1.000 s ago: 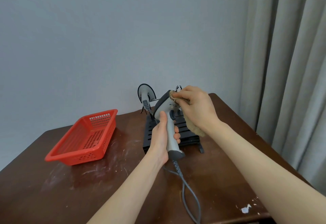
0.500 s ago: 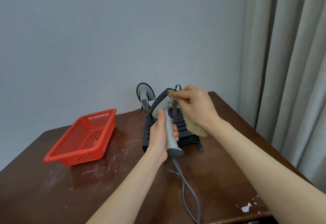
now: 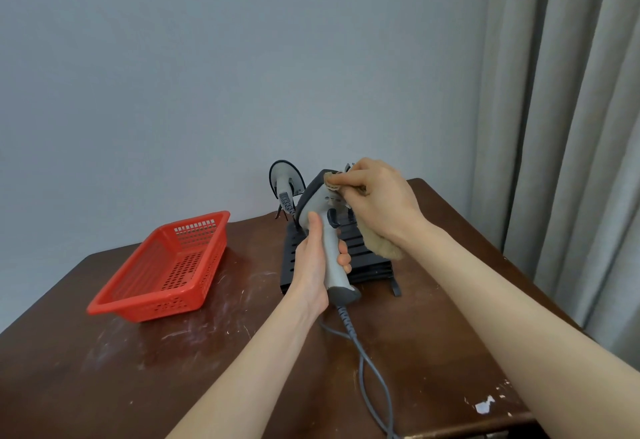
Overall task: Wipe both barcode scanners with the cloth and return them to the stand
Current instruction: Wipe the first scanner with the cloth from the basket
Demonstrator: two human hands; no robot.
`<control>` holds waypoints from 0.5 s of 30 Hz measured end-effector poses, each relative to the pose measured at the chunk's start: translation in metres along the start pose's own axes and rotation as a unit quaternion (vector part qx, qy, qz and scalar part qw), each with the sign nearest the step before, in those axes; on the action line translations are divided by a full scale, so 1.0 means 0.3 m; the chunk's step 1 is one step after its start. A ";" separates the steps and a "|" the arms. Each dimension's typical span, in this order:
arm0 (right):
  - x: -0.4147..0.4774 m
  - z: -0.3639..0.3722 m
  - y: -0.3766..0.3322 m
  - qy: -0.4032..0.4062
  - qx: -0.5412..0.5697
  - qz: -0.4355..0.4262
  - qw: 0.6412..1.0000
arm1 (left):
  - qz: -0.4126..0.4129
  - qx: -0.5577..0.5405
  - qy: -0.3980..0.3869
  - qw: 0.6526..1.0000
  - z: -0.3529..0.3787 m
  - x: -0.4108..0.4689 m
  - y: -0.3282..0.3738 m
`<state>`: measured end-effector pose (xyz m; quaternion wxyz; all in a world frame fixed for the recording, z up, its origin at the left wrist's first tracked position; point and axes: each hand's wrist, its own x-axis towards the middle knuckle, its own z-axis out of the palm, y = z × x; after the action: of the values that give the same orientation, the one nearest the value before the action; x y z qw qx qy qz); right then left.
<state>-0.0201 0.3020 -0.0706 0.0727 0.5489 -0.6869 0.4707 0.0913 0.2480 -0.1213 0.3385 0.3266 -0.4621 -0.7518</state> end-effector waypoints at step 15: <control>0.031 -0.029 -0.006 -0.014 -0.049 0.036 0.998 | -0.040 -0.046 -0.039 0.997 0.018 0.016 0.013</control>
<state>-0.0260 0.3020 -0.0591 0.0730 0.5261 -0.7295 0.4310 0.0851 0.2452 -0.1165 0.3039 0.2997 -0.4266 -0.7974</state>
